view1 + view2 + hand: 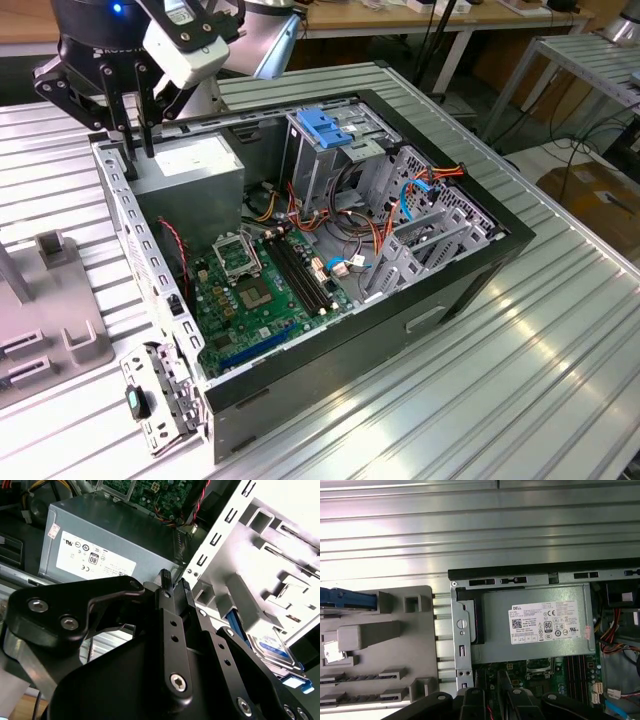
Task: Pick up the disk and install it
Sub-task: 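Reach for the disk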
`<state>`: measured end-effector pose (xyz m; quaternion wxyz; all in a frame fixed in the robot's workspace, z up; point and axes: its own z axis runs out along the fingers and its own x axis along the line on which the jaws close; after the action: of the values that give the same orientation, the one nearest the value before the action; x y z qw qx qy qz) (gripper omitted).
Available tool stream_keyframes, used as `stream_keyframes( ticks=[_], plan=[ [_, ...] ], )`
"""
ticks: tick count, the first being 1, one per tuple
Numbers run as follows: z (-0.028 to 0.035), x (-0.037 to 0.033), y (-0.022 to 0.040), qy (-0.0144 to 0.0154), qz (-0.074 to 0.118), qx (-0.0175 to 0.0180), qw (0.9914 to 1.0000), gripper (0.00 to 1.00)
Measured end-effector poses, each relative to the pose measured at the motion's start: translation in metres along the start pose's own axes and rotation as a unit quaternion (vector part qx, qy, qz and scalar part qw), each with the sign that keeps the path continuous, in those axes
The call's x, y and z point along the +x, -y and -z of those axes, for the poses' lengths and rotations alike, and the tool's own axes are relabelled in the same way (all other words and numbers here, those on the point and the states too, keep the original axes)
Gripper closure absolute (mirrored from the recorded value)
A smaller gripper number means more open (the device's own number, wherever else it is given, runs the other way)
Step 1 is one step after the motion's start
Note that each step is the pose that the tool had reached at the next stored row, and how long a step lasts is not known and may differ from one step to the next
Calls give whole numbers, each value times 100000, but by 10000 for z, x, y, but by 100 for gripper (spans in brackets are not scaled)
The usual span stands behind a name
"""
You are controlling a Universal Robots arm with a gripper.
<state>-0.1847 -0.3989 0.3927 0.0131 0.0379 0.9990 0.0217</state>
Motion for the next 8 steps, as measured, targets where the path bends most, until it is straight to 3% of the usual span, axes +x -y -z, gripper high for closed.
stream_keyframes(
  ticks=[8],
  plan=[
    [0, 15, 1, 1, -1, 0, 100000, 76]
  ],
)
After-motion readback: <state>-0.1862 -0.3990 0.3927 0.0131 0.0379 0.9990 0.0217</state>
